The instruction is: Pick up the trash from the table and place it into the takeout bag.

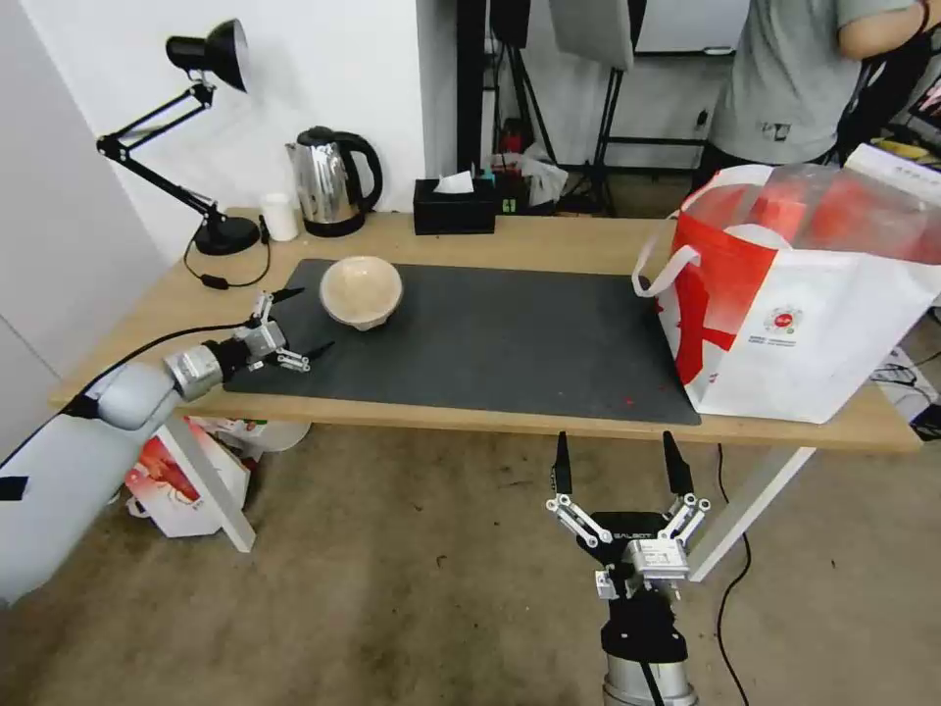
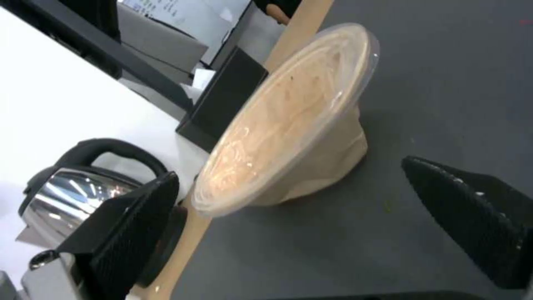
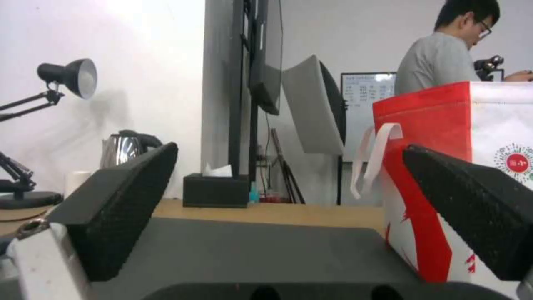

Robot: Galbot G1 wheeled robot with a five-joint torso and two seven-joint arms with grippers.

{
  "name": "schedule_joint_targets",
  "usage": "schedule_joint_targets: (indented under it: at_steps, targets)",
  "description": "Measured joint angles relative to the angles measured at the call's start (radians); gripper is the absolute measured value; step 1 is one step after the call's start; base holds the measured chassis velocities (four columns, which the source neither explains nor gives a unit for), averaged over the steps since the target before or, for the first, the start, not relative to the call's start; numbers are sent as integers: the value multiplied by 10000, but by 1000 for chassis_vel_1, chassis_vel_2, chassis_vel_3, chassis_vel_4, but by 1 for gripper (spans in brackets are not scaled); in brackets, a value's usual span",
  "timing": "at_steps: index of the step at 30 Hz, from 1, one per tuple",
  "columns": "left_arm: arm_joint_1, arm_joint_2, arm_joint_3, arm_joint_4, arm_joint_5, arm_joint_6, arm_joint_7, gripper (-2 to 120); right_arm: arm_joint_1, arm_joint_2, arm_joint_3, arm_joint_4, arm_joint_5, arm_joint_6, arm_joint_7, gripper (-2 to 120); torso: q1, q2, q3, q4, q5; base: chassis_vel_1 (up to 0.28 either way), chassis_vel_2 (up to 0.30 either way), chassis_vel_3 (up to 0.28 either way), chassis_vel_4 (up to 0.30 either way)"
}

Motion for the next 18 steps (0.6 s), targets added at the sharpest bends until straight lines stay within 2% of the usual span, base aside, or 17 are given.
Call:
schedule_joint_targets:
  at_steps: [18]
  targets:
    - [-1073, -527, 696, 742, 494, -149, 78, 100, 0, 0, 0, 0, 0, 0, 0, 100, -1, 0, 0, 1, 0, 0, 0, 0, 0]
